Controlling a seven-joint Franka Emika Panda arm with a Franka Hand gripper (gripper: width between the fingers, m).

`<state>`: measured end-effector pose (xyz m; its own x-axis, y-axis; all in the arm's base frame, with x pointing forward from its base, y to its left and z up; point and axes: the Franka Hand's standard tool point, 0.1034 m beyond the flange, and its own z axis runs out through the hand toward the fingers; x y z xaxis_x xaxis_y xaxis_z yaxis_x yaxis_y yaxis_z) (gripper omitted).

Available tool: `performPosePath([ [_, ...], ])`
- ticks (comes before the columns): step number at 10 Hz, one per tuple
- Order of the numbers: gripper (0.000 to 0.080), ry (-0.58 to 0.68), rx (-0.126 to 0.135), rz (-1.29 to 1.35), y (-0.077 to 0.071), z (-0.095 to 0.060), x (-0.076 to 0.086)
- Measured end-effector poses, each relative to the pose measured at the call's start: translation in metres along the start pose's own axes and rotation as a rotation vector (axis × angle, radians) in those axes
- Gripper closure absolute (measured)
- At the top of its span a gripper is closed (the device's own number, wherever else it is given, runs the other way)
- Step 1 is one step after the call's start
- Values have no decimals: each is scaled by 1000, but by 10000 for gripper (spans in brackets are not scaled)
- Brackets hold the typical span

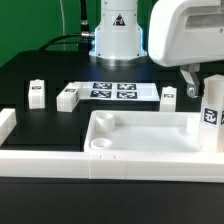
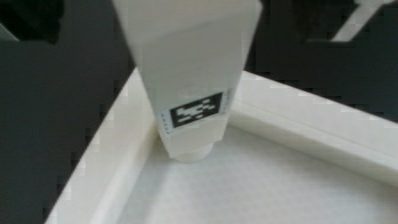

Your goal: Assemble desk

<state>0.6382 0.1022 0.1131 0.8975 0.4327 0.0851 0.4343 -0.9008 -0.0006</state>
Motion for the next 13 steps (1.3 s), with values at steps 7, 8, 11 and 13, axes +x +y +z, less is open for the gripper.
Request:
performPosePath([
  [7, 515, 1, 2, -15, 0, 0, 0],
  [8, 511, 1, 2, 12, 0, 0, 0],
  [11, 511, 3, 5, 223, 0, 0, 0],
  [13, 511, 5, 11, 436, 1, 0, 0],
])
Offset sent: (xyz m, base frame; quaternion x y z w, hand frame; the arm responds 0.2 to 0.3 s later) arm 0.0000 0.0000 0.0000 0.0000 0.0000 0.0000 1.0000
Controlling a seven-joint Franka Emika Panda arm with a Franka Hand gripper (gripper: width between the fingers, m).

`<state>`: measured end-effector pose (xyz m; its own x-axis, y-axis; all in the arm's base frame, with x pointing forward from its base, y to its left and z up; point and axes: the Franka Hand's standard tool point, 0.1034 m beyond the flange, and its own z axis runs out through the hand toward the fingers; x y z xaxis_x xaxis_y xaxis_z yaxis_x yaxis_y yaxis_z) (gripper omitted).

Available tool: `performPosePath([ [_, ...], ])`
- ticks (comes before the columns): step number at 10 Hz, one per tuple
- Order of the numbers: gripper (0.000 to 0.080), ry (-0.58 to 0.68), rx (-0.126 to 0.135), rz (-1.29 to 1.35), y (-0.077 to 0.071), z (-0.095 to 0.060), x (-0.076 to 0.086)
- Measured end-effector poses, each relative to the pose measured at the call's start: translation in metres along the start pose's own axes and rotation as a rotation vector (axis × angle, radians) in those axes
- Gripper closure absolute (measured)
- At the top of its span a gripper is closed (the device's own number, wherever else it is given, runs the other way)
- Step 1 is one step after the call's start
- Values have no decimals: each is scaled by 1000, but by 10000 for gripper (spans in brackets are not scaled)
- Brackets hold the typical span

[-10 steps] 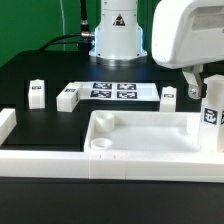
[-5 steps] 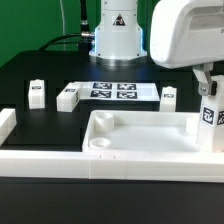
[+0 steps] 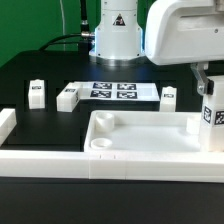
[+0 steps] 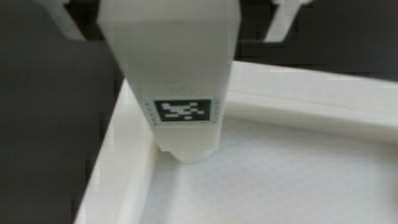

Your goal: Assemble desk

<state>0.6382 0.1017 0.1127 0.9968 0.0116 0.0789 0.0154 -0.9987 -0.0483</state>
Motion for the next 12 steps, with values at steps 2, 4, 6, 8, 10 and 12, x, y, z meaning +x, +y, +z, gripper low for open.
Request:
performPosePath([
  [2, 511, 5, 7, 193, 1, 0, 0],
  [4, 511, 6, 8, 354, 2, 0, 1],
  [6, 511, 4, 9, 555, 3, 0, 0],
  [8, 511, 1, 11, 708, 3, 0, 0],
  [10, 509, -2, 13, 781, 3, 0, 0],
  [12, 421, -1, 13, 765, 3, 0, 0],
])
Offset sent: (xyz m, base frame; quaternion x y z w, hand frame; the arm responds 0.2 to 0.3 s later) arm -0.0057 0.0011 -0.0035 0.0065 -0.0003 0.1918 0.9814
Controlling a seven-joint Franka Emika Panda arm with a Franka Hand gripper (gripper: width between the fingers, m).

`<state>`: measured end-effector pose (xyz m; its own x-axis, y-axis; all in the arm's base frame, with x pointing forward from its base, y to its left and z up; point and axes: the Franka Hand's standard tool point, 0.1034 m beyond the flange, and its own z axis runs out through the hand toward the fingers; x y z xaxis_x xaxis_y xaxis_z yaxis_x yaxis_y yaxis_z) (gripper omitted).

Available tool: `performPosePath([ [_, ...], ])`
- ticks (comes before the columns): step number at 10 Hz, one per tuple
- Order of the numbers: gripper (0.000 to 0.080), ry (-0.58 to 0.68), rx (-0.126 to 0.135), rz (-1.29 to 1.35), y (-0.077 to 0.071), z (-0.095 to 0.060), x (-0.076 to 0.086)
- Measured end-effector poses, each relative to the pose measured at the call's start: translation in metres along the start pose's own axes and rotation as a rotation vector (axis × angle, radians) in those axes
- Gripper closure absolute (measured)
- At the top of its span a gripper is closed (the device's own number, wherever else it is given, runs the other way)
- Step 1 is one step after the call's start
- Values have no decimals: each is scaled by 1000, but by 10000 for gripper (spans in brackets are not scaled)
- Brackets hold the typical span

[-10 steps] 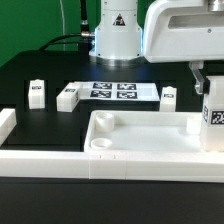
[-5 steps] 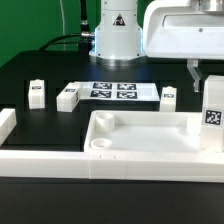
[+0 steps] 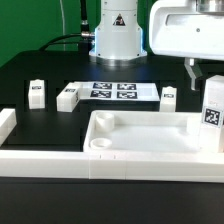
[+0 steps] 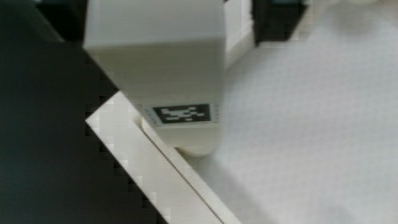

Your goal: Assemble desk

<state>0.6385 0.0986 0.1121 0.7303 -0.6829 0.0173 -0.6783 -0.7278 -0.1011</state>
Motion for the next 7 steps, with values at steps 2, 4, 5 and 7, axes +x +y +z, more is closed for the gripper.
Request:
performPosePath([
  [2, 236, 2, -3, -74, -1, 0, -1],
  [4, 157, 7, 1, -290, -4, 0, -3],
  [5, 157, 7, 0, -360, -6, 0, -5],
  [7, 151, 8, -2, -565, -8, 0, -7],
])
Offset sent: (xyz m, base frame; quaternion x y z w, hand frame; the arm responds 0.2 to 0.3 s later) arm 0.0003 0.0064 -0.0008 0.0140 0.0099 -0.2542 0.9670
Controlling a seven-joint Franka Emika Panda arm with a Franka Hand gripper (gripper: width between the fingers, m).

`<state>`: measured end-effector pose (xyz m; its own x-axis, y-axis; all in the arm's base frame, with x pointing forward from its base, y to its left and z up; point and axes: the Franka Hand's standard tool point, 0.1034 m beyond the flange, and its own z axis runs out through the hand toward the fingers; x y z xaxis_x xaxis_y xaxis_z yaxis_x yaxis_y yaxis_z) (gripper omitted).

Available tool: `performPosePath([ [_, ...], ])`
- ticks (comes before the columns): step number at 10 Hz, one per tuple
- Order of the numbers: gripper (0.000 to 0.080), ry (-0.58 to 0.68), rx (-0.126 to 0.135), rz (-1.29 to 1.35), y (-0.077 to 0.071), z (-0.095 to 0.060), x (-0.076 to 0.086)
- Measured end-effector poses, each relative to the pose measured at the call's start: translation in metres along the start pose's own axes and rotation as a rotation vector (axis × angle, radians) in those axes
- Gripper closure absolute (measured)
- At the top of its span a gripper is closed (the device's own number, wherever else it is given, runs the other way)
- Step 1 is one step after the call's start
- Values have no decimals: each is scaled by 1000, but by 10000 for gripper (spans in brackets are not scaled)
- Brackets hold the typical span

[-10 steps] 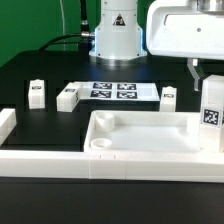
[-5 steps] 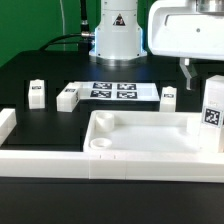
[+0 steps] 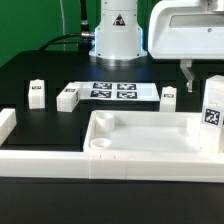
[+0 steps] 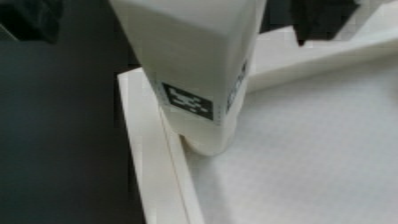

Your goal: Assemble desk

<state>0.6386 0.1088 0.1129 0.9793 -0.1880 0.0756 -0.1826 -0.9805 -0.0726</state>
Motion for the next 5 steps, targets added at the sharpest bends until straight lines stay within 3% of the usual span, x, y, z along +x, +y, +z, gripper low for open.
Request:
performPosePath([
  [5, 150, 2, -19, -396, -1, 0, 0],
])
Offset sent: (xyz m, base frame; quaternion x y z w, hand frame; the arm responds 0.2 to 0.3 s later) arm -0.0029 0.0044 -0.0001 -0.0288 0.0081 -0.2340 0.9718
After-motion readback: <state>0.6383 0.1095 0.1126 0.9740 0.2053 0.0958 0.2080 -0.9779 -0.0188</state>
